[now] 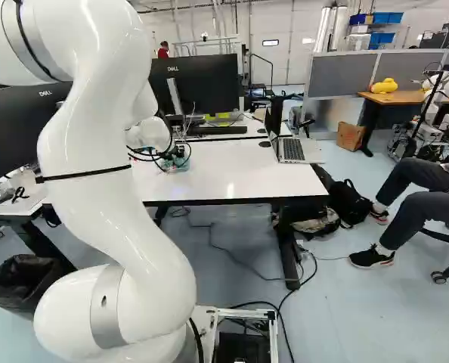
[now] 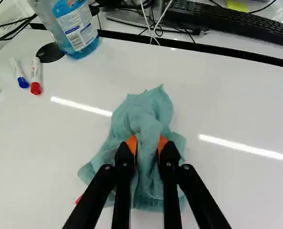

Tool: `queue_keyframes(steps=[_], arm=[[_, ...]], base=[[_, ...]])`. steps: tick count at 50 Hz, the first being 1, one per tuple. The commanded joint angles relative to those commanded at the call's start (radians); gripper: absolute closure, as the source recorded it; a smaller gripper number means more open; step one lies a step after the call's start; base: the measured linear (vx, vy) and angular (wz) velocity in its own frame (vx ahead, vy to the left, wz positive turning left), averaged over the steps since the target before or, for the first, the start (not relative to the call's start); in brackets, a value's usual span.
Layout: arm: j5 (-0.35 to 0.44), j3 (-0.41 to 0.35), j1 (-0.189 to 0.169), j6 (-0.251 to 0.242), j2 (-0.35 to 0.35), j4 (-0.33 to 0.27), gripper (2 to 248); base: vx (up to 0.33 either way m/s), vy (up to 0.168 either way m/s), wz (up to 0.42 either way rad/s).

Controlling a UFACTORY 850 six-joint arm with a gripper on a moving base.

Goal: Clean the table with the green towel

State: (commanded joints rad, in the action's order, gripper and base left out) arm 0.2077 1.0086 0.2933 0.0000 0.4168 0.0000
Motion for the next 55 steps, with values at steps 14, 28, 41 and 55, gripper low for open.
queue_keyframes(steps=[14, 28, 41, 55], arm=[[0.000, -0.042, 0.031, 0.000, -0.033, 0.000, 185], [0.000, -0.096, 0.063, 0.000, -0.076, 0.000, 185], [0.000, -0.118, 0.102, 0.000, -0.094, 0.000, 185], [0.000, -0.158, 0.136, 0.000, -0.127, 0.000, 185]], base=[[0.000, 0.000, 0.000], [0.000, 0.000, 0.000], [0.000, 0.000, 0.000], [0.000, 0.000, 0.000]])
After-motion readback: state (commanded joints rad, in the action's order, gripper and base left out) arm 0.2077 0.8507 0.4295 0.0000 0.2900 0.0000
